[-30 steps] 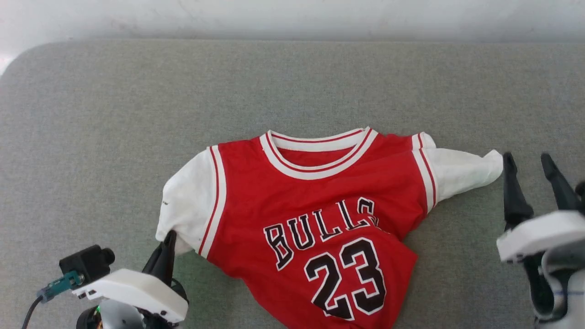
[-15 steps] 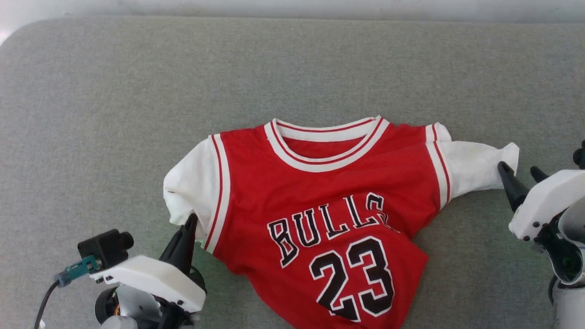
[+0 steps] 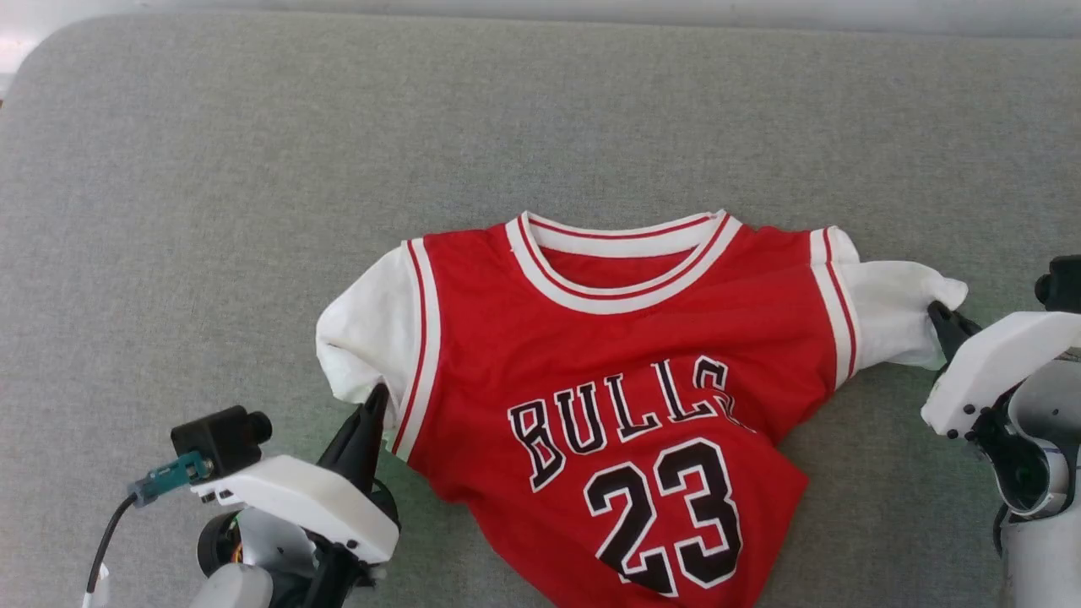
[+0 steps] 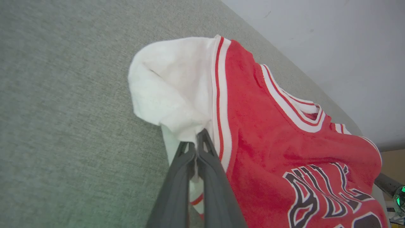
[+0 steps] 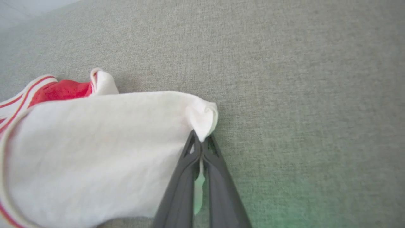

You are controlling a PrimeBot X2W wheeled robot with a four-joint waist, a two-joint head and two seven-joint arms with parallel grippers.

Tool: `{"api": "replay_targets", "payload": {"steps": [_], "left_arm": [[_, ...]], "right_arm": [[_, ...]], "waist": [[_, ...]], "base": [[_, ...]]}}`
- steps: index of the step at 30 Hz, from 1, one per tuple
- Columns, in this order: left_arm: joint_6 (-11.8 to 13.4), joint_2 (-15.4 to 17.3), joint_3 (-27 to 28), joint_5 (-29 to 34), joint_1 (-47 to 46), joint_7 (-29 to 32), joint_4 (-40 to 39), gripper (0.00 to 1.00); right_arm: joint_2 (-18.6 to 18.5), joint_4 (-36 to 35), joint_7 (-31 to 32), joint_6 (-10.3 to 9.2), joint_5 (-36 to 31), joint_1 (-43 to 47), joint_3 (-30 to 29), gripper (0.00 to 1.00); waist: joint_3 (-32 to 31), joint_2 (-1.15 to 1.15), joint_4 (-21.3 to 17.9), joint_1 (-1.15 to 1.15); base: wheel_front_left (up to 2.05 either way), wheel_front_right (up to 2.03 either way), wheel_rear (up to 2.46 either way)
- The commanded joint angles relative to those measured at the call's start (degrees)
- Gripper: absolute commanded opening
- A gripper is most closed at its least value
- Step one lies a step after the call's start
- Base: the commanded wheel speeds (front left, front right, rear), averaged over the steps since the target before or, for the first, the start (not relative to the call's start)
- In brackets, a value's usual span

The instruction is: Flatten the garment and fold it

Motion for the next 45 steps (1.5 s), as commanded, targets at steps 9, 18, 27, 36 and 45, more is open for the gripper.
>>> {"api": "replay_targets", "payload": {"steps": [9,18,27,36,45], "left_arm": [[-1.4,1.0,1.0,1.1,-2.4,-1.6,0.9,0.00],[-2.0,5.9,-0.3,8.9,-14.9,-0.2,-2.1,0.00],[-4.8,8.2,-2.8,14.0,-37.1,7.7,1.0,0.00],[-6.1,9.2,-2.8,14.4,-54.1,15.6,11.6,0.00],[-6.6,10.6,-3.1,18.3,-66.3,16.0,18.4,0.00]], "right_arm": [[0.1,-0.5,-10.8,-0.04,0.6,-2.1,0.9,0.00],[-2.5,-7.6,-16.5,-0.04,-0.1,-7.1,6.7,0.00],[-6.7,-11.8,-13.0,-0.04,0.5,-20.4,14.7,0.00],[-7.9,-6.7,-8.4,-0.04,0.1,-38.2,19.3,0.00],[-6.7,3.4,-6.3,-0.04,-4.0,-52.9,21.3,0.00]], "waist": [[-5.2,0.00,-2.5,-0.01],[-11.9,0.00,-5.4,-0.01],[-12.8,0.00,-7.8,-0.01],[-10.7,0.00,-10.6,-0.01],[-0.7,0.00,-12.6,-0.01]], "base": [[0.00,0.00,0.00],[0.00,0.00,0.00],[0.00,0.00,0.00],[0.00,0.00,0.00],[0.00,0.00,0.00]]}}
